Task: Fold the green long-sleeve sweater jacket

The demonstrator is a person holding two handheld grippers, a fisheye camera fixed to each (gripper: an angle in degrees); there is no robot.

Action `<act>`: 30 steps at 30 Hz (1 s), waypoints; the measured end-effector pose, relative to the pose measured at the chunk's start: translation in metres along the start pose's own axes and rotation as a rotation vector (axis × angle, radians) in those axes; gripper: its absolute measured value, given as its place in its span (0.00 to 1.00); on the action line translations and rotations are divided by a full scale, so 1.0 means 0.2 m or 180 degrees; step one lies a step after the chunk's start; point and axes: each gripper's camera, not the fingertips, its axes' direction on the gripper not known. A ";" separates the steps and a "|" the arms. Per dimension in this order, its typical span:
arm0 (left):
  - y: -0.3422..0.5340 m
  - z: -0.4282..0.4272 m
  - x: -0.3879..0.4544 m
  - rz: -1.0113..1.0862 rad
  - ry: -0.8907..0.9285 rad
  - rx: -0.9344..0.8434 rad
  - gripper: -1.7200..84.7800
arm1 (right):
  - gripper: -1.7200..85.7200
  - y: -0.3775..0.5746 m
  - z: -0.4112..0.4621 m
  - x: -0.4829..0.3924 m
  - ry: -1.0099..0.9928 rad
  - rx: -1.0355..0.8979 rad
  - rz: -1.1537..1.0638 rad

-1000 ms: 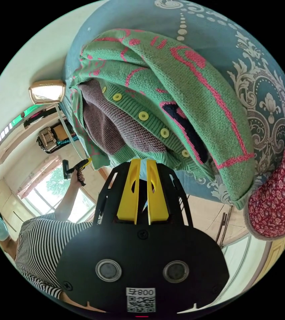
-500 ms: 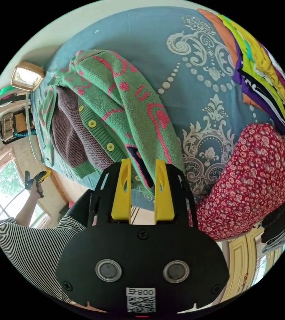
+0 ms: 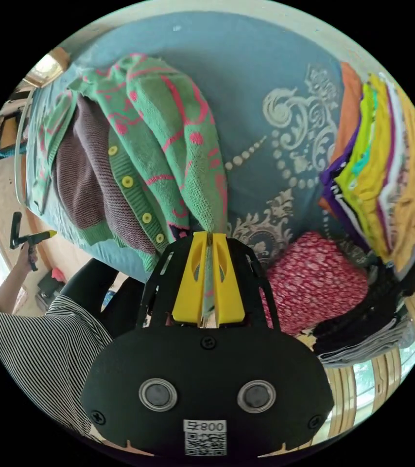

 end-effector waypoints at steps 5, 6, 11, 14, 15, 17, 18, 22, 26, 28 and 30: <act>0.06 0.11 -0.01 0.0052 -0.0090 -0.0105 0.03 | 0.04 -0.15 -0.40 0.33 0.0041 0.0515 0.0475; 0.07 0.13 -0.01 0.0063 -0.0070 -0.0096 0.04 | 0.04 -0.21 -0.44 0.41 0.0064 0.0523 0.0657; 0.14 0.23 0.02 0.0105 0.0020 -0.0013 0.06 | 0.08 -0.31 -0.45 0.44 -0.0084 0.0712 0.0751; 0.21 0.29 0.00 0.0047 0.0076 0.0007 0.08 | 0.10 -0.29 -0.28 0.25 -0.0330 0.0600 0.0230; 0.23 0.30 -0.02 -0.0016 0.0105 0.0041 0.09 | 0.10 -0.26 -0.15 0.16 -0.0322 0.0412 0.0047; 0.26 0.33 -0.06 -0.0122 0.0148 0.0108 0.10 | 0.11 -0.21 0.06 0.05 -0.0300 0.0095 -0.0125; 0.28 0.34 -0.08 -0.0211 0.0179 0.0161 0.10 | 0.12 -0.17 0.21 0.01 -0.0415 -0.0111 -0.0149; 0.29 0.43 -0.11 -0.0385 0.0246 0.0246 0.12 | 0.14 -0.03 0.58 -0.02 -0.1129 -0.0618 0.0085; 0.23 0.55 -0.06 -0.0414 0.0150 0.0138 0.12 | 0.15 0.07 0.79 -0.02 -0.1160 -0.0797 0.0295; 0.22 0.58 -0.02 -0.0443 -0.0140 0.0095 0.11 | 0.15 0.09 0.82 -0.01 -0.1210 -0.0731 0.0365; 0.24 0.59 -0.01 -0.0431 -0.0182 0.0082 0.10 | 0.14 0.09 0.86 0.01 -0.1251 -0.0659 0.0426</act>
